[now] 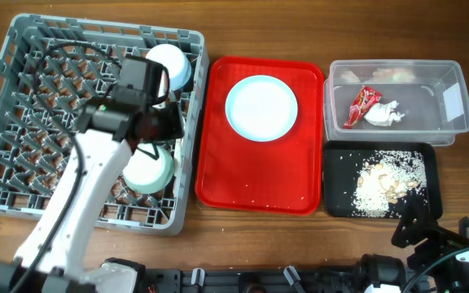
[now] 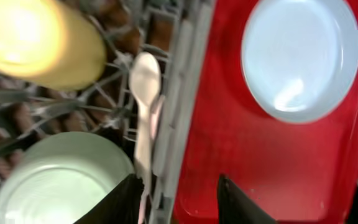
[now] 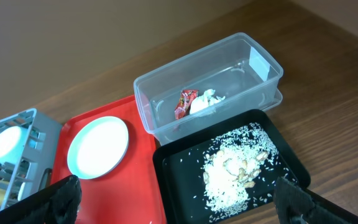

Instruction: Sort waste into correct bins and load items into the dishwasher rack

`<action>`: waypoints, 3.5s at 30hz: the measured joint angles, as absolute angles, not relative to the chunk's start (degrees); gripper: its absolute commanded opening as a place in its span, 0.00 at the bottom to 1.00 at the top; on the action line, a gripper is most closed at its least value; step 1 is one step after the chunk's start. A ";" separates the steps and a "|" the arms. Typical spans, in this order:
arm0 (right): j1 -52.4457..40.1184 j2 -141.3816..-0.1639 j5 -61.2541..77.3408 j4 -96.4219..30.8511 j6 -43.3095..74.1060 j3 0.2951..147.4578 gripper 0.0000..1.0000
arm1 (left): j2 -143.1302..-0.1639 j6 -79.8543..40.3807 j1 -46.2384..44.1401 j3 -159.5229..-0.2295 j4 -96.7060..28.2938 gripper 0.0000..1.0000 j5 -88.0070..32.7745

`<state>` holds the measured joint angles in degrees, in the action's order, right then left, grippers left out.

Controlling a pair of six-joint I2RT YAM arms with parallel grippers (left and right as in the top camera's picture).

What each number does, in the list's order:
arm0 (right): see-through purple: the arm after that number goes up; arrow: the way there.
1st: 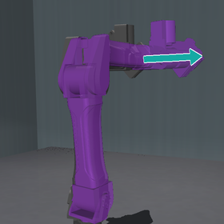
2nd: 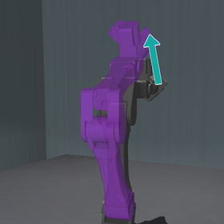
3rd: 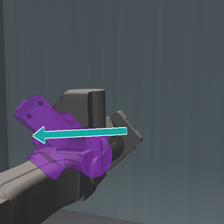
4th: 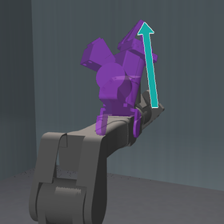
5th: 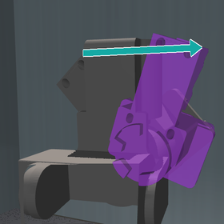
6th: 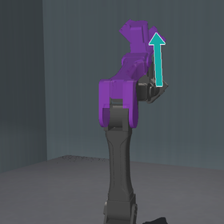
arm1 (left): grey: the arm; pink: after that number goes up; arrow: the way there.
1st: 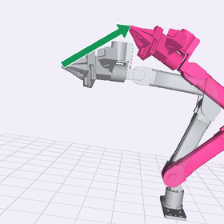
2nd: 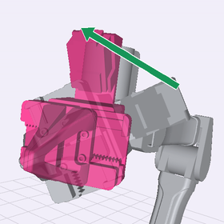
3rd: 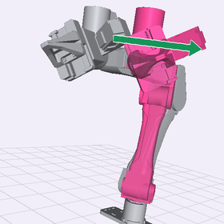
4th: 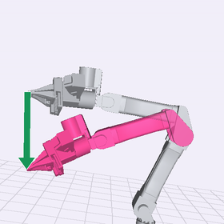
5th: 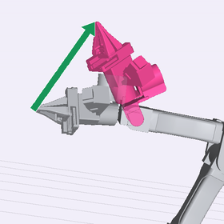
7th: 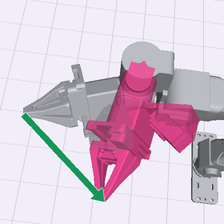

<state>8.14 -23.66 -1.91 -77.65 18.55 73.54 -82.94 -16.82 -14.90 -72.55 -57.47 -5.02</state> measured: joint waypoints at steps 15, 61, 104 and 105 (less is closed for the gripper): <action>8.14 -23.66 -1.91 -77.62 18.55 73.54 1.00 | -98.80 -13.47 -14.92 -72.55 -50.11 0.19 -9.54; 8.14 -23.66 -1.91 -77.65 18.55 73.54 1.00 | -91.48 -22.02 -20.69 -78.52 -50.11 0.36 4.69; 8.14 -23.66 -1.91 -77.80 18.55 73.54 1.00 | -122.45 -24.03 -43.62 -88.38 -21.69 0.35 -3.57; 8.14 -23.66 -1.91 -77.80 18.55 73.54 1.00 | -122.83 -24.01 -43.88 -88.38 -21.10 0.35 -3.07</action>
